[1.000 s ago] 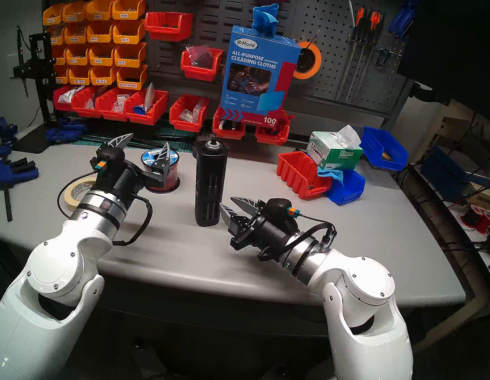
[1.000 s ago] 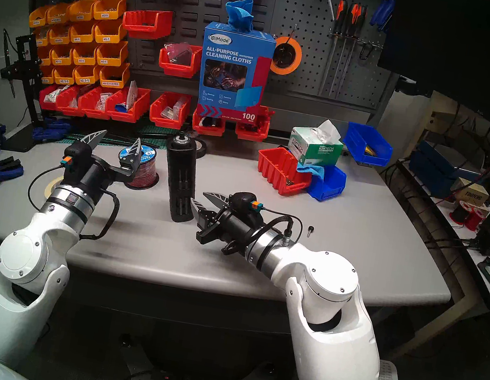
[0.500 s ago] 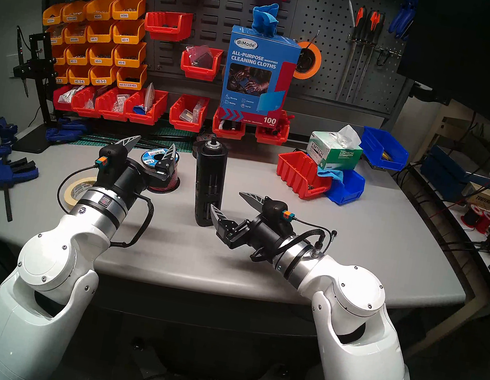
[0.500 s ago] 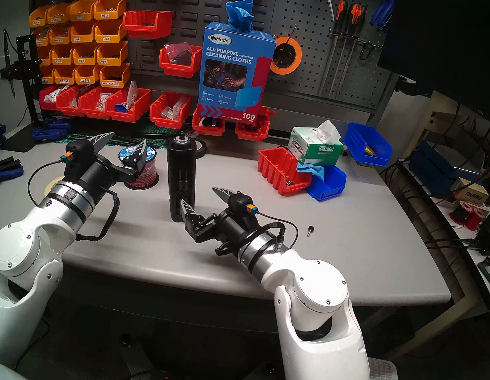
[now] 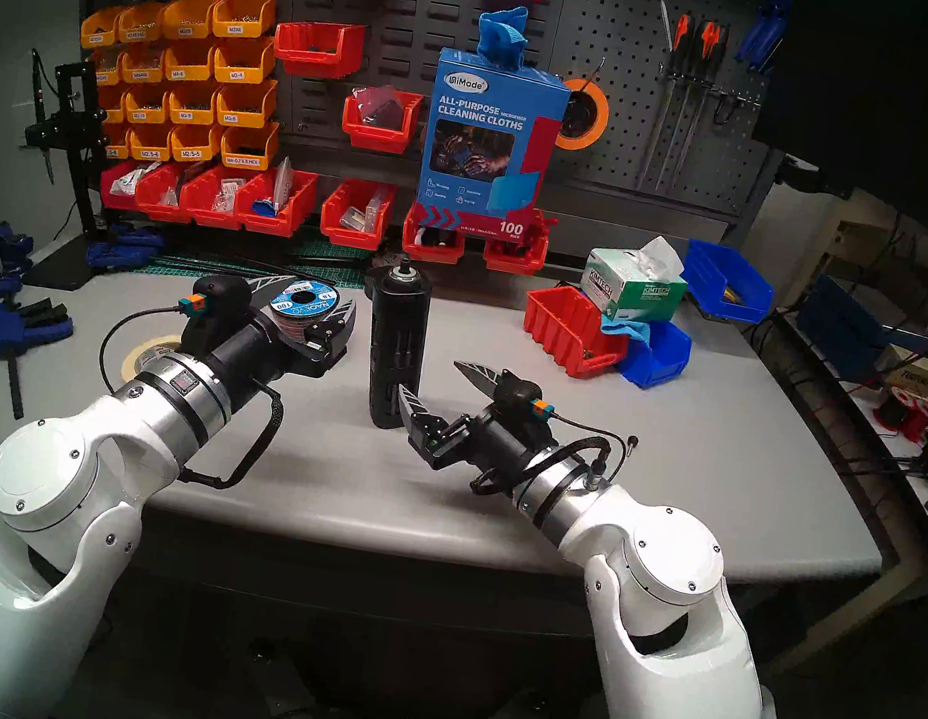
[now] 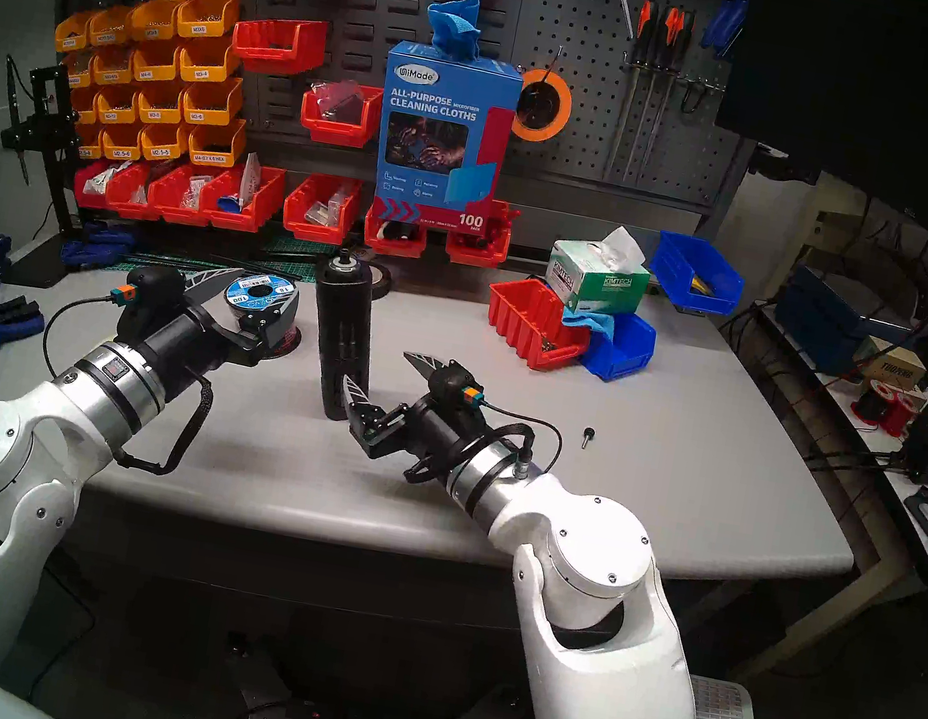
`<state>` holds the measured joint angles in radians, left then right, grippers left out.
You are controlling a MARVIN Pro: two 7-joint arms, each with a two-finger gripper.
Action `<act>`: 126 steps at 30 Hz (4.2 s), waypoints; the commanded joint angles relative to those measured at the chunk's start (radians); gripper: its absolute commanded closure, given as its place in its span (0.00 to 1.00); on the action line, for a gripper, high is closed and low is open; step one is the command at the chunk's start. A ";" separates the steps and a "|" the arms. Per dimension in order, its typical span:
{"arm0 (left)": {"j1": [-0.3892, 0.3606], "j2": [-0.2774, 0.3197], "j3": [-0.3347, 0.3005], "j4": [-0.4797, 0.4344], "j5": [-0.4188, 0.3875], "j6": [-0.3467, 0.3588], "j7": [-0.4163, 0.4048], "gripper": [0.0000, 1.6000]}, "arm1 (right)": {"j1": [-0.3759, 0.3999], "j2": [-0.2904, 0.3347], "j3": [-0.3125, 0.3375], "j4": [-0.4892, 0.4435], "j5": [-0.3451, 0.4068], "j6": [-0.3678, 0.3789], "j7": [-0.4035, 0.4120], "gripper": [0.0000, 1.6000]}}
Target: Pick a screwdriver bit and insert it into the screwdriver
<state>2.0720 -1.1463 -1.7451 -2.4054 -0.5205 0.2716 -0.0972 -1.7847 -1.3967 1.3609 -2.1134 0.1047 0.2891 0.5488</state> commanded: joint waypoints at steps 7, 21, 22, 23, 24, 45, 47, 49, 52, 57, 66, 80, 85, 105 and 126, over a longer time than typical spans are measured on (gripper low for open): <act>-0.051 0.013 0.024 -0.038 -0.018 0.017 -0.021 0.00 | 0.020 0.008 0.008 -0.035 0.004 -0.018 0.026 0.00; -0.021 0.022 0.006 -0.038 0.031 0.030 0.024 0.00 | 0.026 0.011 0.018 -0.033 0.011 -0.011 0.057 0.00; -0.031 0.026 0.014 -0.038 0.032 0.032 0.022 0.00 | 0.026 0.011 0.019 -0.032 0.011 -0.012 0.060 0.00; -0.036 0.028 0.021 -0.038 0.035 0.032 0.023 0.00 | 0.027 0.012 0.020 -0.032 0.011 -0.012 0.062 0.00; -0.037 0.031 0.028 -0.038 0.033 0.036 0.020 0.00 | 0.027 0.013 0.020 -0.032 0.010 -0.012 0.064 0.00; -0.158 0.023 0.112 0.033 0.175 0.003 0.150 0.00 | 0.031 0.010 0.030 -0.027 0.008 -0.013 0.091 0.00; -0.179 0.025 0.100 0.065 0.204 -0.019 0.171 0.00 | 0.031 0.010 0.030 -0.026 0.007 -0.014 0.093 0.00; -0.200 0.019 0.084 0.098 0.194 -0.025 0.178 0.00 | 0.031 0.010 0.031 -0.025 0.006 -0.014 0.095 0.00; -0.227 0.019 0.074 0.123 0.197 -0.045 0.193 0.00 | 0.032 0.010 0.031 -0.024 0.004 -0.016 0.098 0.00; -0.280 0.023 0.077 0.150 0.194 -0.049 0.207 0.00 | 0.032 0.009 0.033 -0.023 0.002 -0.019 0.102 0.00; -0.355 0.021 0.108 0.198 0.227 -0.038 0.236 0.00 | 0.085 0.010 0.072 -0.031 0.019 0.010 0.113 0.00; -0.382 0.022 0.133 0.217 0.244 -0.042 0.262 0.00 | 0.159 0.005 0.107 -0.032 0.045 0.092 0.146 0.00; -0.385 0.023 0.137 0.219 0.245 -0.043 0.267 0.00 | 0.138 0.002 0.135 -0.058 0.039 0.107 0.131 0.00; -0.292 0.059 0.060 0.166 0.206 -0.074 0.224 0.00 | 0.141 0.002 0.167 -0.071 0.113 0.123 0.224 0.00; -0.240 0.054 0.034 0.165 0.235 -0.112 0.233 0.00 | 0.351 -0.013 0.061 0.041 0.110 0.149 0.305 0.00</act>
<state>1.8452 -1.0912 -1.6956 -2.2063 -0.2892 0.1865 0.1310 -1.5538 -1.3951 1.4438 -2.0923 0.2182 0.4309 0.8454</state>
